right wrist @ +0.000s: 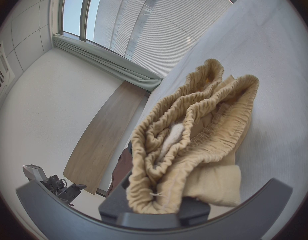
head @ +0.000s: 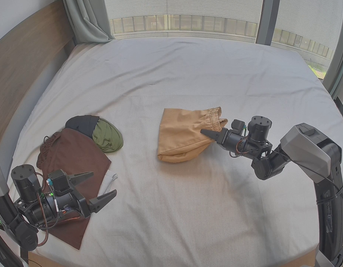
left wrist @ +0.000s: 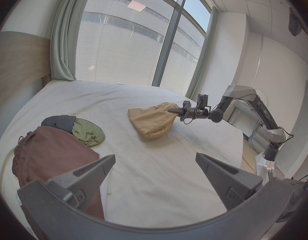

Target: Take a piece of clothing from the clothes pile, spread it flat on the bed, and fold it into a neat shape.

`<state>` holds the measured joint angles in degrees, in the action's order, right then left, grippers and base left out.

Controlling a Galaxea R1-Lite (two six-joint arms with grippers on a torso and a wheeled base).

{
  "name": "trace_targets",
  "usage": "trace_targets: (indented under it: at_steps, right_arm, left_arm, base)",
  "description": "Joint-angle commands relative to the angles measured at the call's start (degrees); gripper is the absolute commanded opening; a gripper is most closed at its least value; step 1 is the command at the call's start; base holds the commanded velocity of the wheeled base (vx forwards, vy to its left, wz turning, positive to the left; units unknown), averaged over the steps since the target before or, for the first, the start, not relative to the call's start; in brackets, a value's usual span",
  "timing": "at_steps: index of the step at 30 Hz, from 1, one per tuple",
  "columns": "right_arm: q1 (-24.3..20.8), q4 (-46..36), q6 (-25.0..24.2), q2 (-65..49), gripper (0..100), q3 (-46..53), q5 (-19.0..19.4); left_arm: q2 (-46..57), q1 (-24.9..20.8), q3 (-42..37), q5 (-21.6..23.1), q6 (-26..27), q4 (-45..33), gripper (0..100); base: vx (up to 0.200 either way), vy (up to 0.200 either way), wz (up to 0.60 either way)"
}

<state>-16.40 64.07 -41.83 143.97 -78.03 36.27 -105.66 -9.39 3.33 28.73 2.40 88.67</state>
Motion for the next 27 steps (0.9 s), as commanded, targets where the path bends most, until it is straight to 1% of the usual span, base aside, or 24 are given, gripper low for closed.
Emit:
trace_targets:
  at_steps: [1, 8, 20, 21, 27]
  right_arm:
    - [0.05, 1.58, -0.01, 2.02, 0, 2.53, 0.03]
    - [0.58, 4.13, -0.01, 3.60, 0, 3.59, 0.03]
    - [0.58, 4.66, -0.01, 4.30, 0, 4.12, 0.03]
    - [0.58, 4.66, -0.01, 4.30, 100, 4.29, 0.03]
    - [0.66, 5.18, -0.01, 3.60, 100, 6.14, -0.06]
  left_arm:
    - [0.10, -0.02, 0.19, 0.01, 0.06, 0.10, 100]
    - [0.19, -0.11, 0.54, 0.01, -0.03, 0.01, 100]
    - [0.19, -0.19, 0.98, 0.01, -0.03, 0.01, 100]
    - [0.19, -0.19, 1.07, 0.01, -0.03, 0.01, 100]
    - [0.45, -0.11, 1.07, 0.01, -0.03, 0.01, 100]
  base:
    - [0.000, 0.000, 0.00]
    - [0.000, 0.000, 0.00]
    - [0.000, 0.000, 0.00]
    - [0.000, 0.000, 0.00]
    - [0.000, 0.000, 0.00]
